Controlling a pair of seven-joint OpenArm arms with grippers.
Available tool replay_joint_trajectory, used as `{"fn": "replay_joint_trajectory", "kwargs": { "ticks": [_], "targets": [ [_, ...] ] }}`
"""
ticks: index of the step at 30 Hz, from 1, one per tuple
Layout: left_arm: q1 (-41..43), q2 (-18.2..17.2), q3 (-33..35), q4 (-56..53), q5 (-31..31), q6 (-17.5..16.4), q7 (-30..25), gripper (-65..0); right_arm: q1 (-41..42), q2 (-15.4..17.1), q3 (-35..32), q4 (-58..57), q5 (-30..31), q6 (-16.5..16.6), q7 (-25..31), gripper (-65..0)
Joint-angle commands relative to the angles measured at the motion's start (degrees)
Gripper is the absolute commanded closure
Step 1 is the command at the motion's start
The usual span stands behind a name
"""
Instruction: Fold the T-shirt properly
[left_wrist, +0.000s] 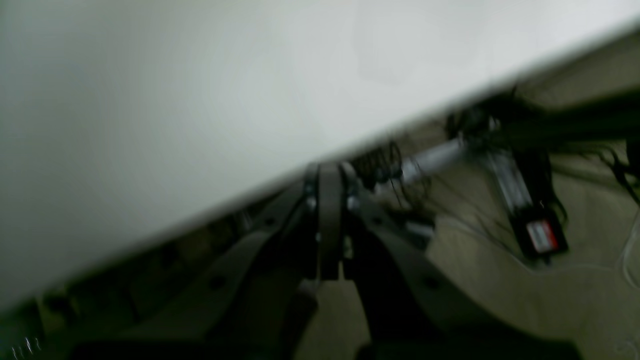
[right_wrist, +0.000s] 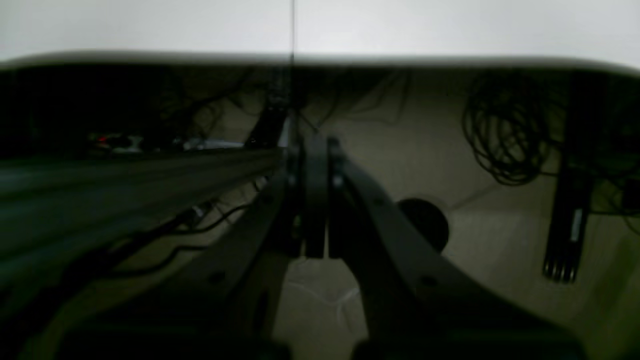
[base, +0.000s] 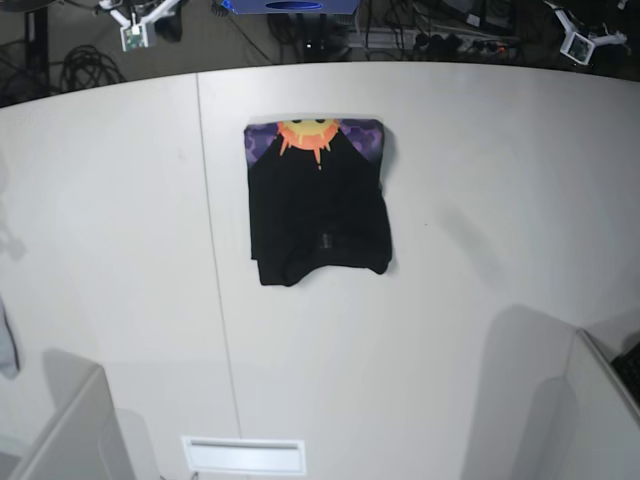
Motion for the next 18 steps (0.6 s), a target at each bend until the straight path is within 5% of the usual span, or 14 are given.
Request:
{"fn": "replay_joint_trajectory", "kwargs": {
  "ticks": [1,9,14,18],
  "targets": [
    [2.0,-0.1,-0.4,-0.8,1.3,0.3,-0.4,0.0,-1.9,0.3,0.4,0.7,-0.2,-0.2,-0.3,0.0],
    [7.5,0.4,12.8,-17.5,11.4,0.3,-0.5,0.0,-2.2,0.3,-0.4,-4.2,-0.2,-0.1,-26.1,0.0],
    [-2.9,-0.5,20.7,-38.4,15.1,0.3,-0.7,0.0,5.9,5.7,-10.3,-21.4,0.1,-0.1,-26.3,0.0],
    [-15.6,-0.2,22.5,-56.7,15.6,0.3,-0.8,0.0,15.6,6.6,-19.7,-37.2,0.0,-0.1,-25.3,0.0]
  ]
}}
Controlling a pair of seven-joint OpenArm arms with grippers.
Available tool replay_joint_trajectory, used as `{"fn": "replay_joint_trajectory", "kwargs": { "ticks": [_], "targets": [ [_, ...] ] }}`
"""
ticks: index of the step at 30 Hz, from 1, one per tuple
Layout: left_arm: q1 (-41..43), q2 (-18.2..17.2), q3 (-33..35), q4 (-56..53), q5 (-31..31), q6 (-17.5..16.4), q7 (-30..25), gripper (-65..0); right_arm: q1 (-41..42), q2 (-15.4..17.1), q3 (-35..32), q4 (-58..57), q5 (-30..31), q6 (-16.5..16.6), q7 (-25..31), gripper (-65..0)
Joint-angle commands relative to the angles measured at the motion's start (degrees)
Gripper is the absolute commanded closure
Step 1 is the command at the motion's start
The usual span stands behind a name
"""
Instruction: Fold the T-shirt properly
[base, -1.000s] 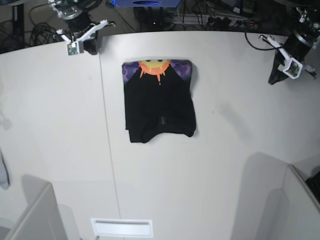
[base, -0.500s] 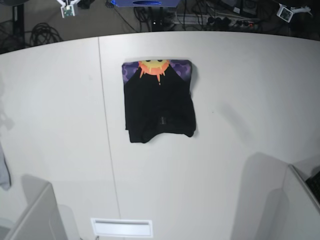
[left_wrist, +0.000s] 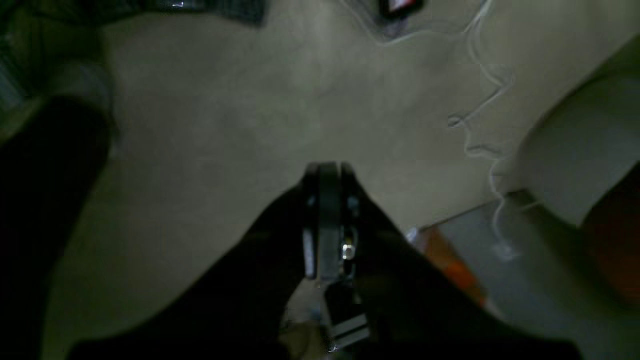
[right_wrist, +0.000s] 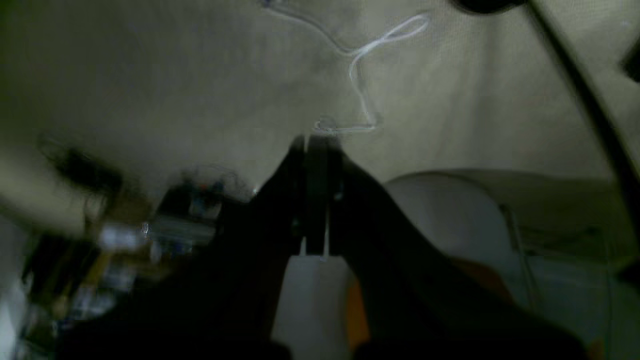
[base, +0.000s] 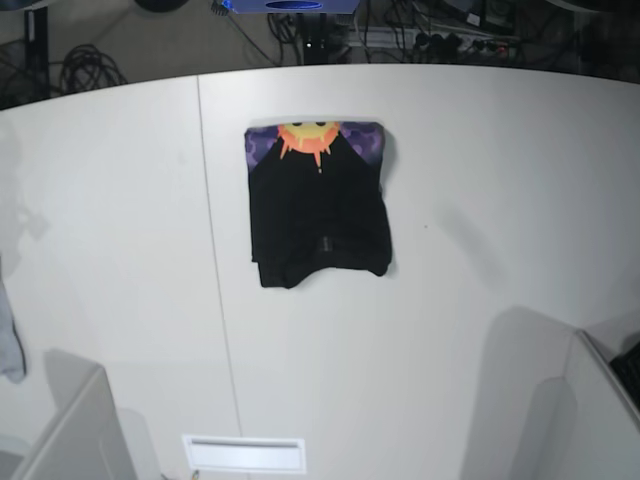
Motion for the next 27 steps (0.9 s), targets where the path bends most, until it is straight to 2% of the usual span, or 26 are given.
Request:
{"fn": "replay_joint_trajectory", "kwargs": {
  "ticks": [1,3,4,6,8,11,14,16,27],
  "targets": [
    [-0.5,-0.3,-0.1,-3.7,0.1,-0.6,0.0,0.0,0.8,0.5,-1.8,-3.3,-0.2,0.0,1.3,0.0],
    [-4.7,-0.1,0.7,-10.3,0.1,-0.6,-2.3,0.0,4.1,0.2,-5.2,-10.7,-0.1,0.0,6.4,0.0],
    [-6.8,0.1,2.3,-14.0,0.1,1.2,-5.1,0.0,6.1,-0.1,-7.0,-15.0,-0.1,0.0,9.7,0.0],
    [-11.7,0.5,6.8,-22.5,0.1,6.2,-10.9,0.0,11.2,-1.1,-10.8,-24.4,0.1,0.0,16.4,0.0],
    [-17.7,0.7,10.8,-33.1,-0.4,11.7,-15.9,0.0,17.1,-3.9,-12.9,-35.5,0.1,0.0,22.3,0.0],
    [-26.7,3.5,15.8,-47.0,-0.3,18.0,-22.1,0.0,25.8,-8.7,-13.1,-54.1,0.1,0.0,32.5,0.0],
    [-29.9,5.1,17.6,-48.9,-0.4,22.4,-25.4,0.0,30.7,-11.6,-13.0,-67.0,0.1,0.0,45.9,0.0],
    [-30.7,5.8,18.0,-46.5,-0.4,22.9,-25.0,0.0,32.3,-11.8,-12.9,-69.2,0.1,0.0,51.7,0.0],
    [-33.3,5.7,18.1,-44.7,0.0,22.9,-25.0,0.0,33.8,-11.4,-12.9,-69.0,0.1,-0.2,53.1,0.0]
  ]
}}
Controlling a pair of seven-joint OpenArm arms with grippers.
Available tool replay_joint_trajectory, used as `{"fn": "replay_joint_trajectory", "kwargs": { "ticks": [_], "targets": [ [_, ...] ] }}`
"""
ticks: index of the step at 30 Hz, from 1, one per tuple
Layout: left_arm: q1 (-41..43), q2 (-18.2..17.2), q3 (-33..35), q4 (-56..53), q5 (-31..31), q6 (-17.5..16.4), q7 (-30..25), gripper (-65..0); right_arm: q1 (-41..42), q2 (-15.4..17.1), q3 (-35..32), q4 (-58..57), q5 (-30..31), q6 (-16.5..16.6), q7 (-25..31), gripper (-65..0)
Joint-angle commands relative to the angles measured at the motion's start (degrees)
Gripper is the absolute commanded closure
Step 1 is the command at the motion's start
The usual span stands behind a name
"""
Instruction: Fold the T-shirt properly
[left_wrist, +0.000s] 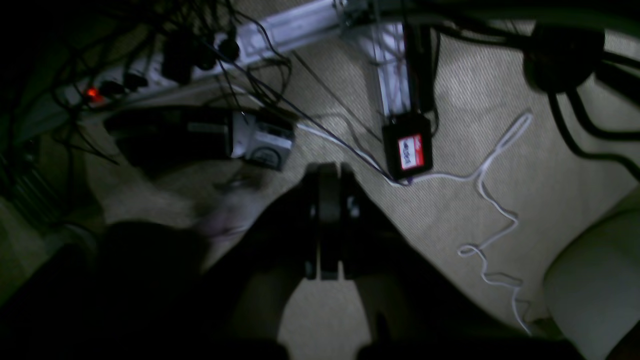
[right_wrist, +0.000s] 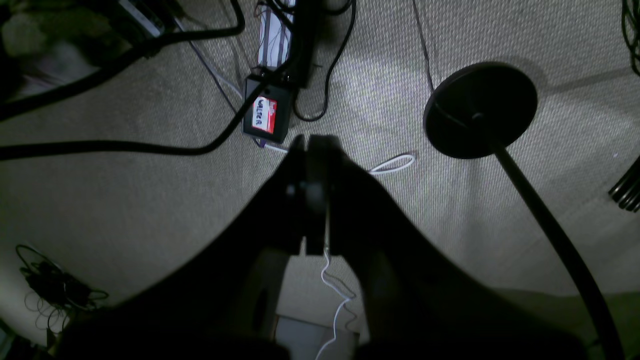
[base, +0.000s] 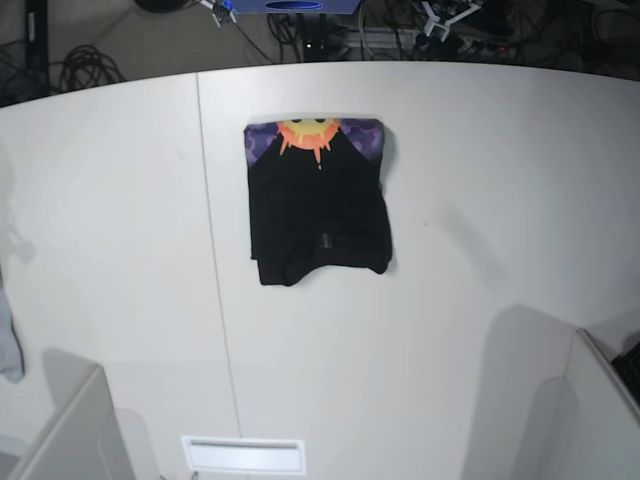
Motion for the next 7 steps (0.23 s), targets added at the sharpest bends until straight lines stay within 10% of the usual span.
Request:
{"fn": "replay_joint_trajectory", "kwargs": {
  "ticks": [1,7],
  "targets": [
    [0.5,-0.4,0.1,0.0,-0.1,-0.2,-0.1,0.0,-0.6,0.2,0.2,0.0,-0.1,0.1,0.0,0.0],
    [0.6,-0.3,-0.6,0.0,-0.3,-0.2,-0.1,0.0,0.0,0.0,0.2,0.1,-0.1,0.1,0.0,0.0]
  ]
}}
